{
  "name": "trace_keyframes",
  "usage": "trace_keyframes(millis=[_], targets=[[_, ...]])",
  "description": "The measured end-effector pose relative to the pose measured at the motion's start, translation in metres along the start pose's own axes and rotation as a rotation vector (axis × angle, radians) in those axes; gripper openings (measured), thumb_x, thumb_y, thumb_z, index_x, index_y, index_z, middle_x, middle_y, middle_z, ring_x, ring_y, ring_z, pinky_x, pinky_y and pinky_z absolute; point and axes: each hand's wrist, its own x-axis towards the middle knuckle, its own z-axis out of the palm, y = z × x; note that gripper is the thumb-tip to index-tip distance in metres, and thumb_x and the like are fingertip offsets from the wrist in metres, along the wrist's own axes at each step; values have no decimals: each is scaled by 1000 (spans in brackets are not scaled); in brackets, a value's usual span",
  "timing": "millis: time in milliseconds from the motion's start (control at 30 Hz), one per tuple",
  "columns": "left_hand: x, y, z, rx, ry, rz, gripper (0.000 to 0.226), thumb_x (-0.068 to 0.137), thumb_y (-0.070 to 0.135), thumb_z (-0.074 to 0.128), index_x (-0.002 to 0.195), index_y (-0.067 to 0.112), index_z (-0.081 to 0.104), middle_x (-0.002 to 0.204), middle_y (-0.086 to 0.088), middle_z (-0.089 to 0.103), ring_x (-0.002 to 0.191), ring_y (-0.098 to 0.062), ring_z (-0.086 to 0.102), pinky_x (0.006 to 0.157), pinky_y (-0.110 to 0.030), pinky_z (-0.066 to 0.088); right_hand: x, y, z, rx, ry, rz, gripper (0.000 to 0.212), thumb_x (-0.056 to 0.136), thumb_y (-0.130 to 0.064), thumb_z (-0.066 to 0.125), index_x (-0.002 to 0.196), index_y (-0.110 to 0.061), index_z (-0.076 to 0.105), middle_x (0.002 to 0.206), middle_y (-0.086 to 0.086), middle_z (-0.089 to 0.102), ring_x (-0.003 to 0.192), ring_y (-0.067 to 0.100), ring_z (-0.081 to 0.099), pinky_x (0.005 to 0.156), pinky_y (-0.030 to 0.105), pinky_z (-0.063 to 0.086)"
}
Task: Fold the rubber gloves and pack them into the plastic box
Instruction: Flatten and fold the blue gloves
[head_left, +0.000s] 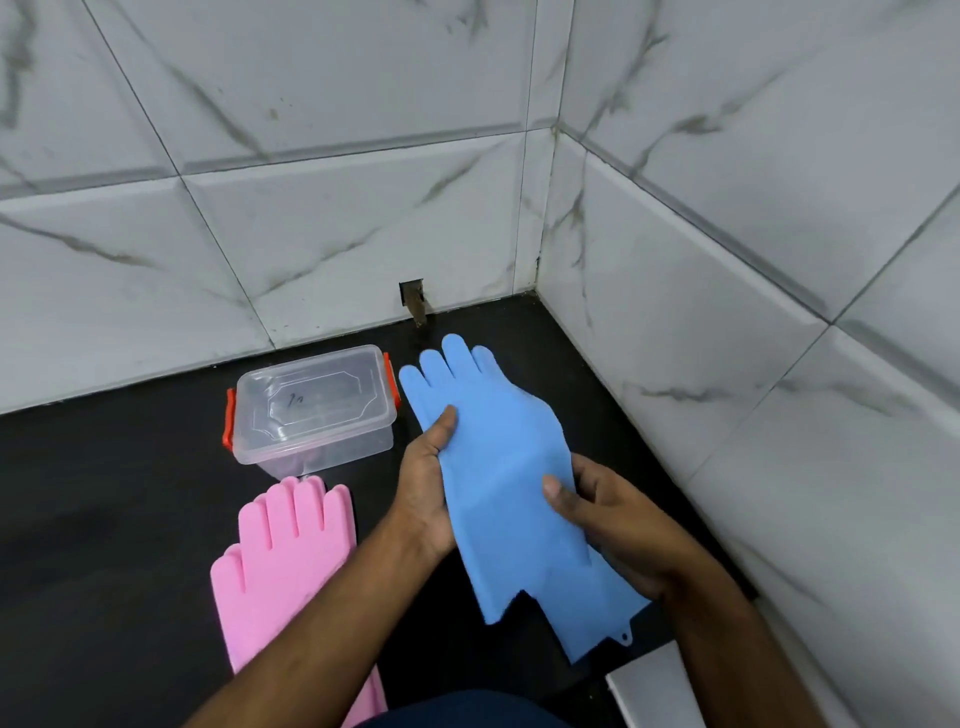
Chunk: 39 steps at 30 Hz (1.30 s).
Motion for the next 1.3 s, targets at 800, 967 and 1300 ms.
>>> trace_keyframes(millis=[800,967,1300], targets=[[33,-71,-31,170,106,31,42,101,41,61,131,12,70,133,-17,71,123,-36,68,100,-53,57,18,28,-52,-438,253,-134,50,95,-18,66,138,-39,53,123,-14,70,110,6,69,91,30,58],[44,-83,-56,363,180,102,51,102,44,59,148,22,52,137,-7,70,124,-29,68,96,-48,60,31,62,-63,-821,291,34,55,95,-22,63,148,-24,47,118,-6,65,111,15,64,92,27,49],[57,-79,-63,231,212,-1,42,102,41,61,143,33,52,130,-6,74,116,-35,72,74,-51,64,35,57,-67,-810,341,-52,50,96,-14,61,143,-29,54,99,-17,55,97,4,58,86,14,40]])
